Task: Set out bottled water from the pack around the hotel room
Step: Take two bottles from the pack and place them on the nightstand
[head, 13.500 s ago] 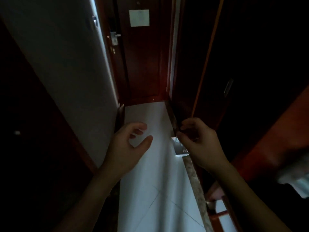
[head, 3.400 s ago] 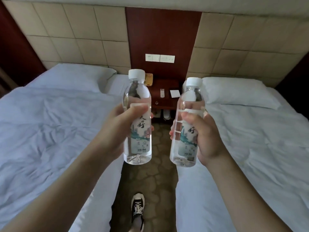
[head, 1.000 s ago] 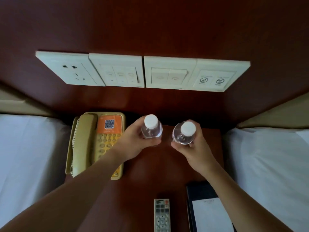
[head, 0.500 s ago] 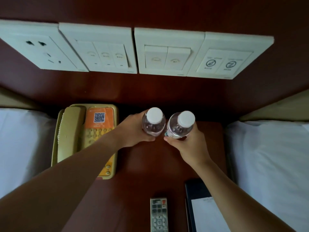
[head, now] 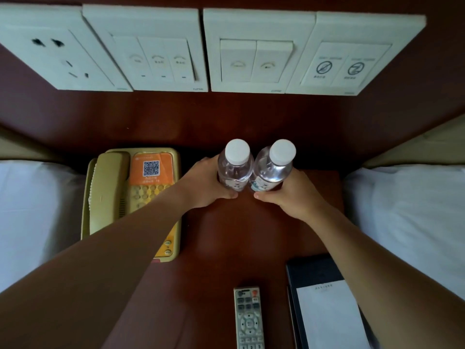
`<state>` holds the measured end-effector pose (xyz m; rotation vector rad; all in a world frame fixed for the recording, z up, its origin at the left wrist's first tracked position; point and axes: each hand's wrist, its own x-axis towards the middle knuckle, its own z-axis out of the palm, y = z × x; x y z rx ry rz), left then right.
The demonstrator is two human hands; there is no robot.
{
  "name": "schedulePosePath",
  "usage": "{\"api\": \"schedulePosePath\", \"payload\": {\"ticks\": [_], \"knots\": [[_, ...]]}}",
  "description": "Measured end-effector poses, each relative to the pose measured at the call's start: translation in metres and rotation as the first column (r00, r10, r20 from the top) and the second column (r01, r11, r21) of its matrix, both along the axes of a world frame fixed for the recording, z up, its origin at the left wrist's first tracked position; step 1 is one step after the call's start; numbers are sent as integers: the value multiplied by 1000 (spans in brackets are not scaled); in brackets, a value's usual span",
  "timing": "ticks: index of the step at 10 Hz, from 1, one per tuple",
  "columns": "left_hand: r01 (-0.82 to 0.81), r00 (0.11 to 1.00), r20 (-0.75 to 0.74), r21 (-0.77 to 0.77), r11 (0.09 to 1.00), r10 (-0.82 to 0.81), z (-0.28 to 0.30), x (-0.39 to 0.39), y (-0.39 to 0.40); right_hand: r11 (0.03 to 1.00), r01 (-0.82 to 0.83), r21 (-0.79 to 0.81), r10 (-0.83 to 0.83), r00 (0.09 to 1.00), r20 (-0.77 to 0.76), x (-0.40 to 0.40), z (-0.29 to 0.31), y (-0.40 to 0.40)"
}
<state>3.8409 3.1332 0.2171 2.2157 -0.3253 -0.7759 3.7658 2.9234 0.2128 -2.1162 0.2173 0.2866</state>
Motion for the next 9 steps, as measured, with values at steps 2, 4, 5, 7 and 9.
{"api": "schedulePosePath", "payload": {"ticks": [2,4,5,7,9], "knots": [[-14,1000,-9,-18,1000,14,-1,-2,-1,996,-86,8,86,995,-39,5,0,-5],[-10,1000,5,-20,1000,11,2,-3,0,999,-37,3,37,999,0,1,-4,-2],[-4,1000,-9,-17,1000,4,4,-3,-1,999,-49,0,49,997,-51,3,-5,-5],[-71,995,-82,-95,993,64,12,-14,4,997,35,65,-24,985,-170,-8,23,-9],[-449,888,0,-214,868,459,94,-56,23,871,388,302,-422,905,54,-67,152,0]]}}
